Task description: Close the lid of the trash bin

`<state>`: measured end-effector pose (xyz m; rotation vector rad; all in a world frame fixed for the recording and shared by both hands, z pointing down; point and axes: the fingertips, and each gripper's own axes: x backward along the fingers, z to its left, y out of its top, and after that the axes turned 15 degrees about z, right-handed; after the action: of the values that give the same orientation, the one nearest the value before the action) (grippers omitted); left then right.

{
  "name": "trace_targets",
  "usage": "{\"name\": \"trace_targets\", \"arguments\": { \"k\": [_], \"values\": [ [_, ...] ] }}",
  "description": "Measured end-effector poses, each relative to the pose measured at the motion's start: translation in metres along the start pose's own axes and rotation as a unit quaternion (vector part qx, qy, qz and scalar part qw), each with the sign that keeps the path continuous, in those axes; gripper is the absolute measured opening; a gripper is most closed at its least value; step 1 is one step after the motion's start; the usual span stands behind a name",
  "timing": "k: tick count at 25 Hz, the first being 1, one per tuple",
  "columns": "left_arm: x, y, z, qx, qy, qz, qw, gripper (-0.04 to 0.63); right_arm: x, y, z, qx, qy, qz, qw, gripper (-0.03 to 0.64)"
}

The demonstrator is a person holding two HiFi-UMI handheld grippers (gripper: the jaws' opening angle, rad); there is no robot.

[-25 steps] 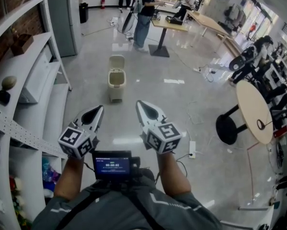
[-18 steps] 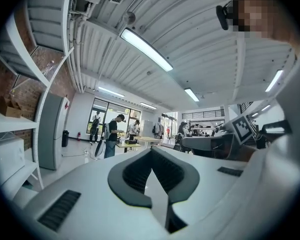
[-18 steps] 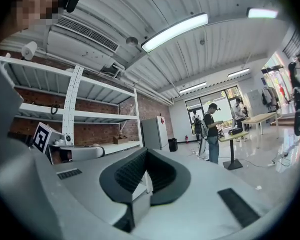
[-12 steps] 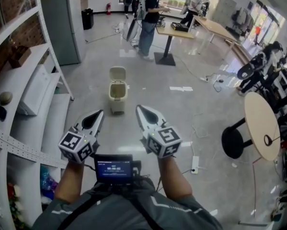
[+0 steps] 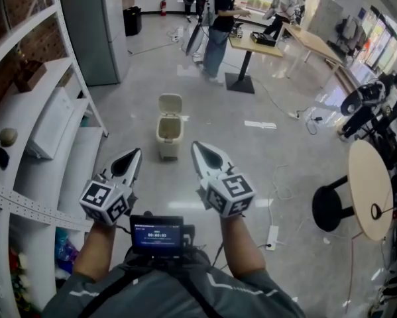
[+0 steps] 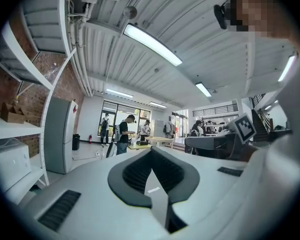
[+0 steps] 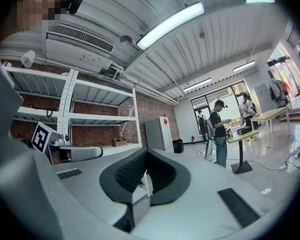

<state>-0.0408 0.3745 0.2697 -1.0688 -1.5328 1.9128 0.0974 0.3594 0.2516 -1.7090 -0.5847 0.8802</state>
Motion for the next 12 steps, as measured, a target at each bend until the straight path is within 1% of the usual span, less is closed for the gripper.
{"name": "trace_targets", "arguments": {
  "k": [3, 5, 9, 12],
  "values": [
    [-0.015, 0.001, 0.013, 0.007, -0.008, 0.003, 0.9999, -0.004, -0.016, 0.006, -0.009, 0.007, 0.0, 0.002, 1.0, 0.002],
    [-0.026, 0.003, 0.023, 0.007, -0.011, 0.003, 0.9999, -0.004, -0.029, 0.01, -0.017, 0.003, -0.009, 0.004, 1.0, 0.002],
    [-0.047, 0.014, 0.057, 0.013, -0.016, -0.007, 0.9998, -0.003, -0.063, 0.023, -0.026, 0.015, -0.014, 0.012, 1.0, 0.002],
    [-0.066, 0.023, 0.084, 0.011, -0.025, -0.008, 0.9996, -0.003, -0.094, 0.036, -0.035, 0.016, -0.019, 0.011, 1.0, 0.002]
  ]
}}
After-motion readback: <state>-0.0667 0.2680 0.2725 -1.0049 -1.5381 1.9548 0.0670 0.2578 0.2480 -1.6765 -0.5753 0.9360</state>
